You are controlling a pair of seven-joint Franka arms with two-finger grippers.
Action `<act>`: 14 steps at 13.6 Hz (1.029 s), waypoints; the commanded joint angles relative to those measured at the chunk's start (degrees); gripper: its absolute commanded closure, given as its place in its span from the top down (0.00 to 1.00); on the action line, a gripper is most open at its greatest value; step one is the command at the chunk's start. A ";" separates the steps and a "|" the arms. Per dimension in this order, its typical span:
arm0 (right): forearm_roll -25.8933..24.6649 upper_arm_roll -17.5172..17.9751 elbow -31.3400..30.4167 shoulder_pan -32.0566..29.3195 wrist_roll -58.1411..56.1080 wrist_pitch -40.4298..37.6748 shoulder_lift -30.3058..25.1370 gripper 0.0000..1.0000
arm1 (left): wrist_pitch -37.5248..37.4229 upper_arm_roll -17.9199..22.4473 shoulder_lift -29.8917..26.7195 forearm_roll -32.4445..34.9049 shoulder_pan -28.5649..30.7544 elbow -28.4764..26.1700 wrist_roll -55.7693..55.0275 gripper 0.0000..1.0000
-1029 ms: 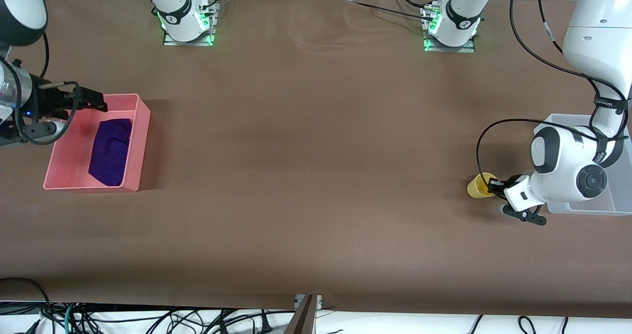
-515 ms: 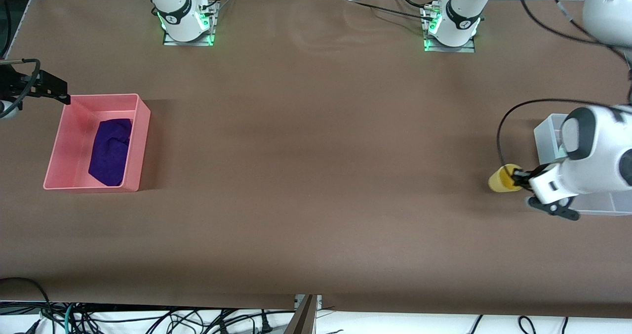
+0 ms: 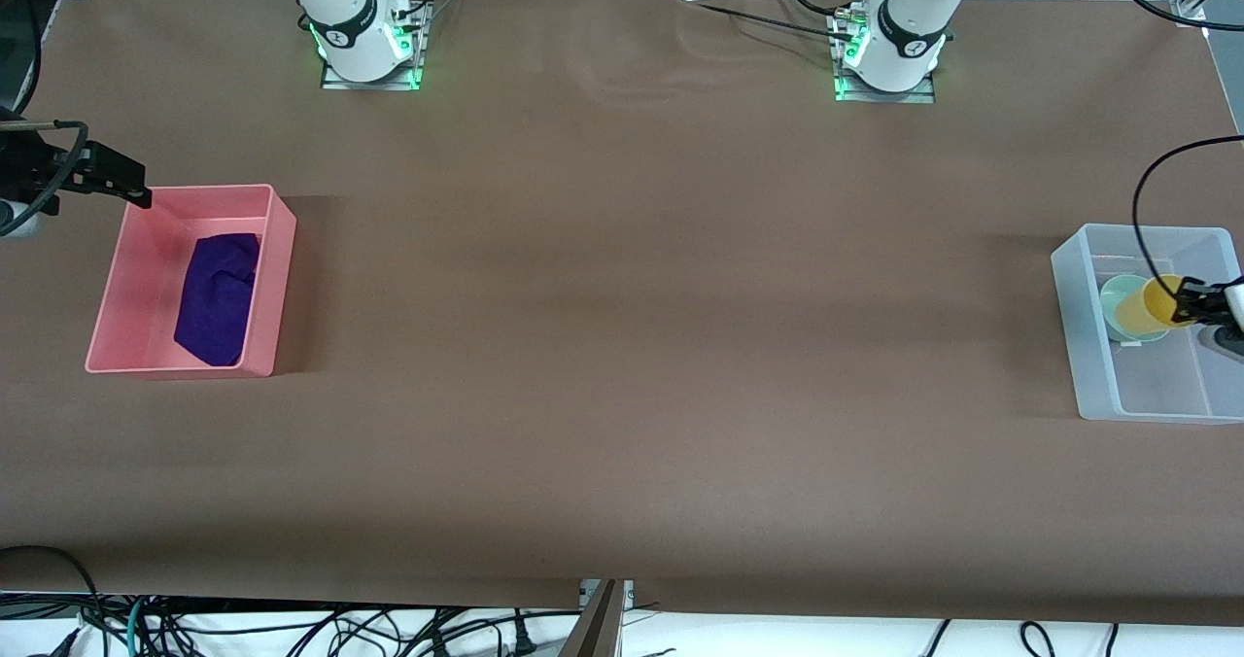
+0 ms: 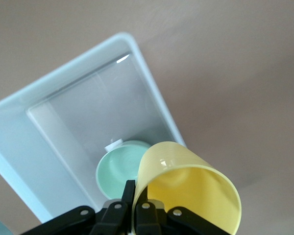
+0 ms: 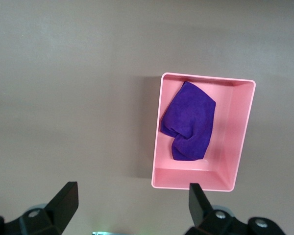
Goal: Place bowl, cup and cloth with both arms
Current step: 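Carry the yellow cup into the clear bin and set it in the bowl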
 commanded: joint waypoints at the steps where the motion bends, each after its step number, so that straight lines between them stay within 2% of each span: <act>1: 0.95 0.06 0.74 -0.08 1.09 -1.23 0.34 1.00 | 5.08 -0.83 3.81 1.57 3.17 -0.21 4.83 0.00; 4: 0.86 0.05 0.83 -0.08 0.82 -1.23 0.60 1.00 | 9.66 -0.83 7.41 1.57 5.82 -0.65 8.19 0.00; 7: 0.86 0.05 0.83 -0.08 0.82 -1.23 0.60 1.00 | 10.29 -0.83 8.22 1.57 7.31 -0.73 9.95 0.00; 9: 0.86 -0.03 0.83 -0.17 0.82 -1.23 0.60 1.00 | 9.94 -0.91 7.95 1.39 7.32 -0.91 9.95 1.00; 12: 0.86 -0.03 0.83 -0.17 0.82 -1.14 0.60 1.00 | 6.01 -2.23 4.71 1.22 6.18 -0.30 9.16 1.00; 14: 0.95 -0.03 0.83 -0.17 0.82 -1.14 0.60 1.00 | 0.82 -5.90 0.59 0.86 5.91 -0.03 6.54 1.00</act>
